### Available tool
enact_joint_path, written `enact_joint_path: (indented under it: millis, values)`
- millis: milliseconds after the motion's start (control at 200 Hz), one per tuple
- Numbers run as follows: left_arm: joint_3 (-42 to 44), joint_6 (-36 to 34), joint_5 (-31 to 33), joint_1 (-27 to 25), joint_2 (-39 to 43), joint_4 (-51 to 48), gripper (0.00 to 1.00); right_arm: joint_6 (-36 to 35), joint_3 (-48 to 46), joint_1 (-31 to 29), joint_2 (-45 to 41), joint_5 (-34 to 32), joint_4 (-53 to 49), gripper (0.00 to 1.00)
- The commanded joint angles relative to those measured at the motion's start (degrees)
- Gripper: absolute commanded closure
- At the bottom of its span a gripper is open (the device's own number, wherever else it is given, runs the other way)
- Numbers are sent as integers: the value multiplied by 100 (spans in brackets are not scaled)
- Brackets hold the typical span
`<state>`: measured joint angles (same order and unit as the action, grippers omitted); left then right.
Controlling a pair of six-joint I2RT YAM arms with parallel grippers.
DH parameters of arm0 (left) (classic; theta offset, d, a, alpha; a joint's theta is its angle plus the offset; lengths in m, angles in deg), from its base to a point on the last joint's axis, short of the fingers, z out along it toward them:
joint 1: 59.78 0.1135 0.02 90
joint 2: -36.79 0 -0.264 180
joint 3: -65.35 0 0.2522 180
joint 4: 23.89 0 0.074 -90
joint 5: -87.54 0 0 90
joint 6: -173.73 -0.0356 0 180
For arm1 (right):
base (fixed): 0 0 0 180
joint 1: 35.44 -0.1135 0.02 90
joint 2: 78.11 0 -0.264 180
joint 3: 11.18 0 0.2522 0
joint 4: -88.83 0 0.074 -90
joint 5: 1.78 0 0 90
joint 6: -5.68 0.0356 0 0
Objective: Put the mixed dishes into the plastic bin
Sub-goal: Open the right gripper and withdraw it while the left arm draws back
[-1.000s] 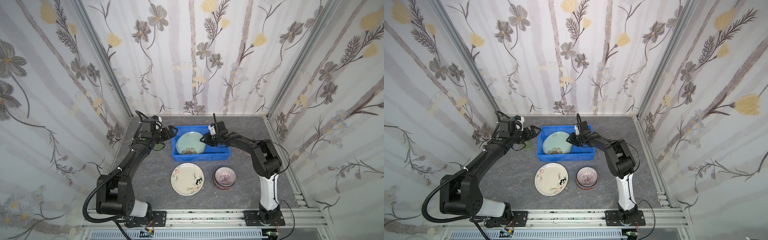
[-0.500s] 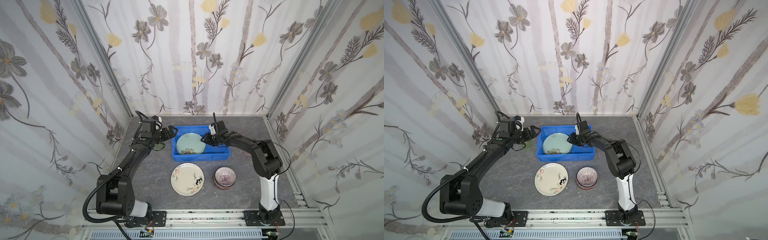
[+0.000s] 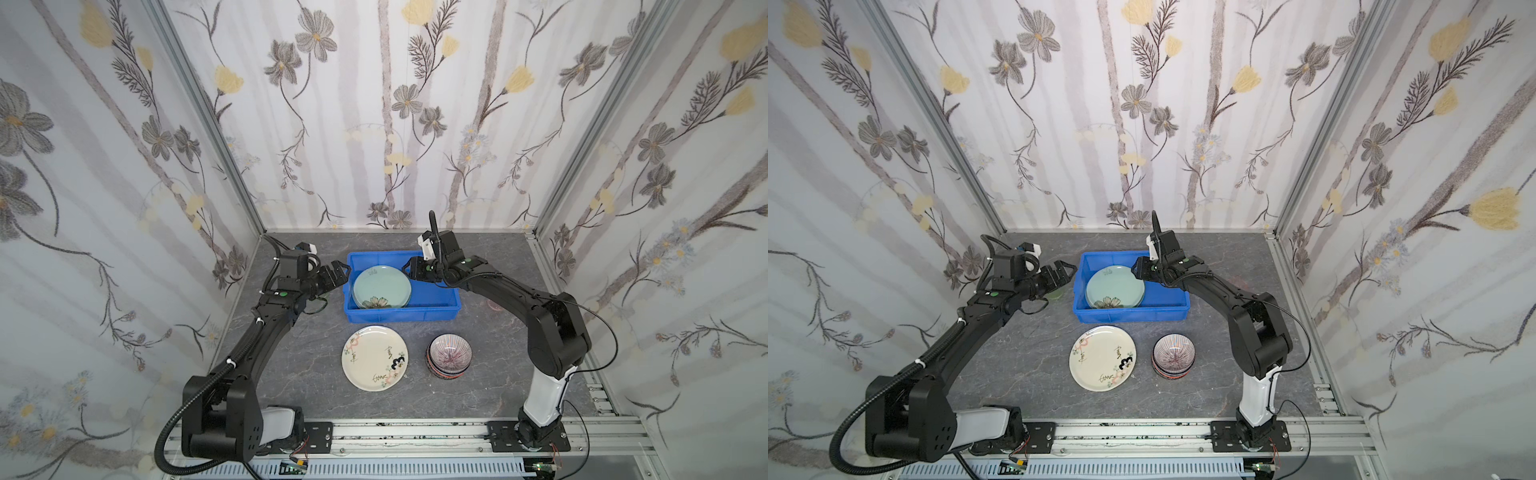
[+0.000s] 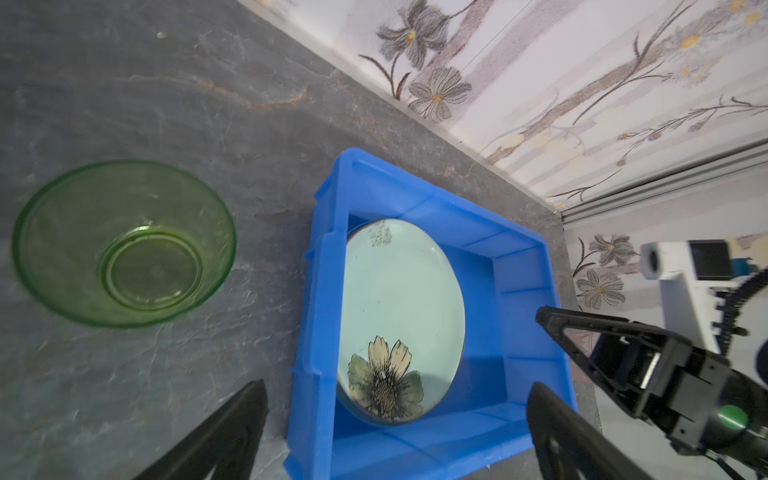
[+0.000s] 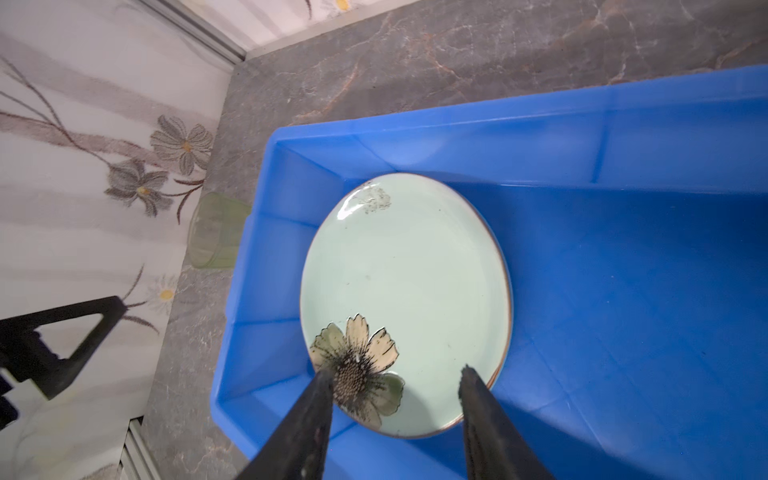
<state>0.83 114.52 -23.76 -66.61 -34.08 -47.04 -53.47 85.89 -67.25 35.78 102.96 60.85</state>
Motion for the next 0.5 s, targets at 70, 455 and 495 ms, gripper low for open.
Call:
enact_joint_path:
  millis: [70, 455, 495]
  values:
    - [638, 596, 416, -10, 1275, -755, 0, -649, -55, -299, -573, -406, -598, 32]
    - [1737, 1819, 537, -129, 3919, -2833, 0, -1014, -749, -1206, -1441, -517, -950, 0]
    - [1804, 1913, 554, -156, 4038, -2947, 0, -1022, -833, -1270, -1480, -524, -966, 0]
